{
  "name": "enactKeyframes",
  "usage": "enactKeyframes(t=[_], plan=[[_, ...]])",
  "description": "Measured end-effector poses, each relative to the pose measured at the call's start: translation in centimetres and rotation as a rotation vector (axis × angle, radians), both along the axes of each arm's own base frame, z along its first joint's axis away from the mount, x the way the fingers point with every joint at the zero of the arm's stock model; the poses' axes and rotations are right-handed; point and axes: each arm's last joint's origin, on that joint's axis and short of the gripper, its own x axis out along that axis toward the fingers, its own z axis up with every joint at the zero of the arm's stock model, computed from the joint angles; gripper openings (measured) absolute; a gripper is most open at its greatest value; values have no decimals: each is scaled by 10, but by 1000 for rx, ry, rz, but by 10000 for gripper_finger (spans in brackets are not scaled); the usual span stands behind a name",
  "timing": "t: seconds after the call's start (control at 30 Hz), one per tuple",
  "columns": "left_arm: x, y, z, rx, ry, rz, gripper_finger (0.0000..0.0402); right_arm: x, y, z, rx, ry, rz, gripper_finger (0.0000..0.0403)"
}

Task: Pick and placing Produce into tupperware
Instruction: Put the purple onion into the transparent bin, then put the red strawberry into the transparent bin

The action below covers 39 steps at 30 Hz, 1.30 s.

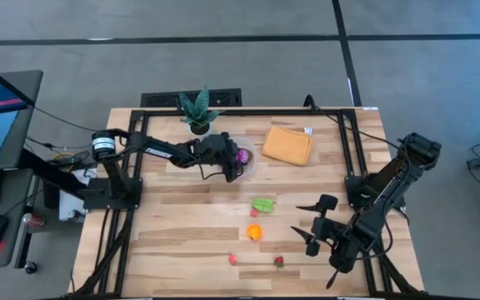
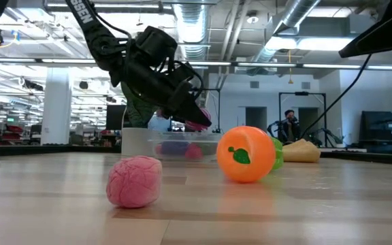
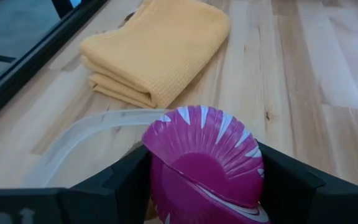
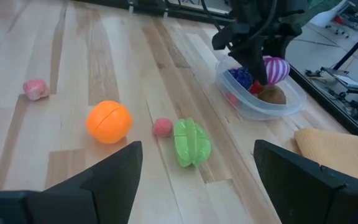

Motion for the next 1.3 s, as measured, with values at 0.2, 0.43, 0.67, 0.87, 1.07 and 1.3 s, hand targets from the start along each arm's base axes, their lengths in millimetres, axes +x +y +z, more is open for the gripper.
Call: enactKeyframes(t=[0.2,0.43,0.67,0.87,1.07,1.3], plan=[[-1,0,-1,-3,14,2,232,0,0,0,-4,3,-1,330],[-1,0,-1,0,11,4,256,0,0,0,-3,3,-1,330],[0,0,-1,2,10,5,276,0,0,0,-3,2,-1,330],[0,0,-1,4,10,4,277,0,0,0,-2,2,-2,330],[0,0,0,15,-1,0,277,0,0,0,-2,2,-1,330],[0,0,5,22,-21,-3,277,0,0,0,-2,2,-1,330]])
